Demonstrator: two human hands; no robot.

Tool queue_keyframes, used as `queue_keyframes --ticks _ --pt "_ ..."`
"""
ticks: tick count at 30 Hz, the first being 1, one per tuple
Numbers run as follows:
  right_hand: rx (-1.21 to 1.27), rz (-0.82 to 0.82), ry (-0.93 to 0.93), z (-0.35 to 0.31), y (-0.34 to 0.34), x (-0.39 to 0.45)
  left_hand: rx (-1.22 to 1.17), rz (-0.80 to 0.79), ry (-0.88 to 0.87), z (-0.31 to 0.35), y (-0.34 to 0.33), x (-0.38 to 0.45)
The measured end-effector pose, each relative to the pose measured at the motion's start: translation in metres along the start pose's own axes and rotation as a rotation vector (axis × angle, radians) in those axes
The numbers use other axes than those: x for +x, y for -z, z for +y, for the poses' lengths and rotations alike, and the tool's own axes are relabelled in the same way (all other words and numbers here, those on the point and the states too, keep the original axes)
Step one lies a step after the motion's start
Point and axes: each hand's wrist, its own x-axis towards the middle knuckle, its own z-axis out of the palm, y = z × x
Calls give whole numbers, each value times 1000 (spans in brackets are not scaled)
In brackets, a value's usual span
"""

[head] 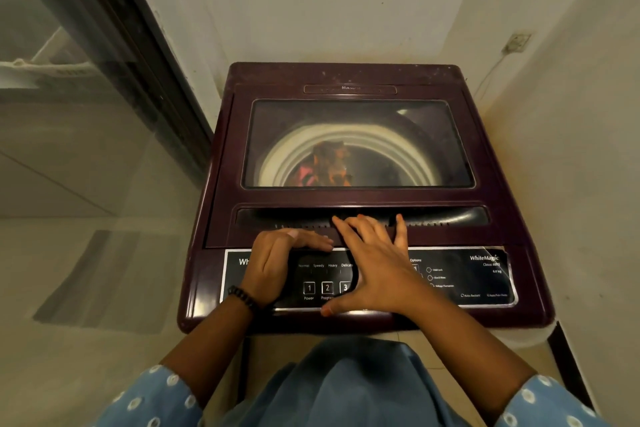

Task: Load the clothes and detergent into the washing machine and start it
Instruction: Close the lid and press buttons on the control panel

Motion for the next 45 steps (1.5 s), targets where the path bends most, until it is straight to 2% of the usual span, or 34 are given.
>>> queue_keyframes --ticks 16,21,45 --pt "-29 28 -93 -16 -2 2 -94 8 7 -6 -1 4" --pt "48 93 -98 -13 -8 4 -128 2 21 -8 -2 4" --pt "-11 158 -122 -16 -15 9 -73 34 13 -5 -5 3"
